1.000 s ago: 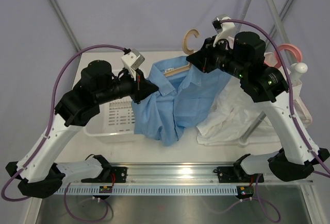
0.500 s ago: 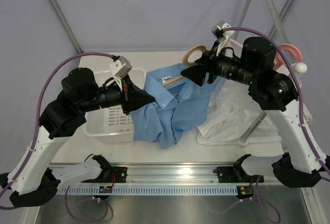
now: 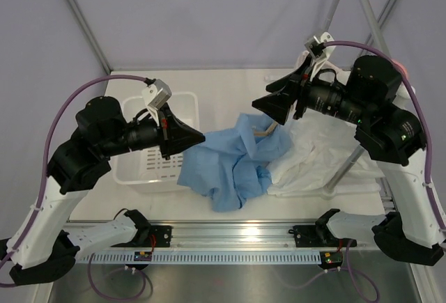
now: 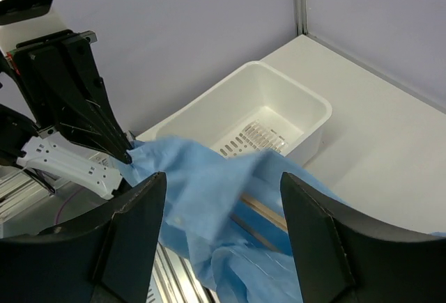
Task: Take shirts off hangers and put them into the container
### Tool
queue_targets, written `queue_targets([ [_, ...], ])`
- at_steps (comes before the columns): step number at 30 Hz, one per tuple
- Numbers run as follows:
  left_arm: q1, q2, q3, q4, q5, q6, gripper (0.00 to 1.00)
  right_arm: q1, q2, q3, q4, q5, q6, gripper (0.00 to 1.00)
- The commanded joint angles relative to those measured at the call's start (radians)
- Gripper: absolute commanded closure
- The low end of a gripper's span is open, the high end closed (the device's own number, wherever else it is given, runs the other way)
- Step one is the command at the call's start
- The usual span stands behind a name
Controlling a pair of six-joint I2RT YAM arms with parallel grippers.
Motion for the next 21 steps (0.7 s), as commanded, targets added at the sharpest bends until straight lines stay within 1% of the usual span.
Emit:
queue_targets([
  [1, 0.001, 0.011, -0.003, 0.08, 0.012, -0.034, 1.0, 0.012, 0.029, 0.032, -0.014, 0.007, -0.006, 0.25],
  [4, 0.002, 0.03, 0.0, 0.103, 0.024, -0.043, 1.0, 0.015, 0.05, 0.034, -0.009, 0.005, 0.004, 0.27],
  [6, 0.001, 0.033, 0.003, 0.107, 0.017, -0.04, 1.0, 0.016, 0.038, 0.012, 0.001, 0.039, 0.001, 0.28],
  [7, 0.001, 0.034, 0.001, 0.107, 0.012, -0.039, 1.0, 0.018, 0.032, -0.018, 0.004, 0.098, 0.004, 0.28],
  [9, 0.001, 0.04, -0.003, 0.106, 0.004, -0.034, 1.0, 0.019, 0.024, -0.046, -0.015, 0.161, 0.027, 0.29],
  [10, 0.001, 0.042, -0.014, 0.107, 0.001, -0.034, 1.0, 0.019, 0.024, -0.078, -0.028, 0.251, 0.046, 0.3],
  [11, 0.001, 0.045, -0.022, 0.109, -0.002, -0.034, 1.0, 0.021, 0.006, -0.11, -0.029, 0.301, 0.094, 0.31],
  [12, 0.001, 0.045, -0.028, 0.117, -0.002, -0.033, 1.0, 0.022, -0.011, -0.15, -0.02, 0.347, 0.128, 0.32],
  [13, 0.001, 0.045, -0.038, 0.123, -0.005, -0.034, 1.0, 0.025, -0.028, -0.238, -0.012, 0.428, 0.161, 0.34],
  [15, 0.001, 0.054, -0.04, 0.129, -0.014, -0.036, 1.0, 0.056, -0.097, -0.329, 0.033, 0.485, 0.227, 0.38],
  [16, 0.001, 0.06, -0.037, 0.13, -0.02, -0.036, 1.0, 0.077, -0.118, -0.403, 0.043, 0.548, 0.245, 0.39],
  [18, 0.001, 0.083, -0.02, 0.129, -0.023, -0.034, 1.0, 0.163, -0.171, -0.443, 0.026, 0.617, 0.267, 0.38],
  [19, 0.001, 0.089, -0.016, 0.129, -0.025, -0.033, 1.0, 0.192, -0.184, -0.469, 0.012, 0.693, 0.282, 0.38],
  [21, 0.001, 0.105, -0.006, 0.132, -0.025, -0.03, 1.0, 0.234, -0.23, -0.509, -0.015, 0.728, 0.323, 0.38],
])
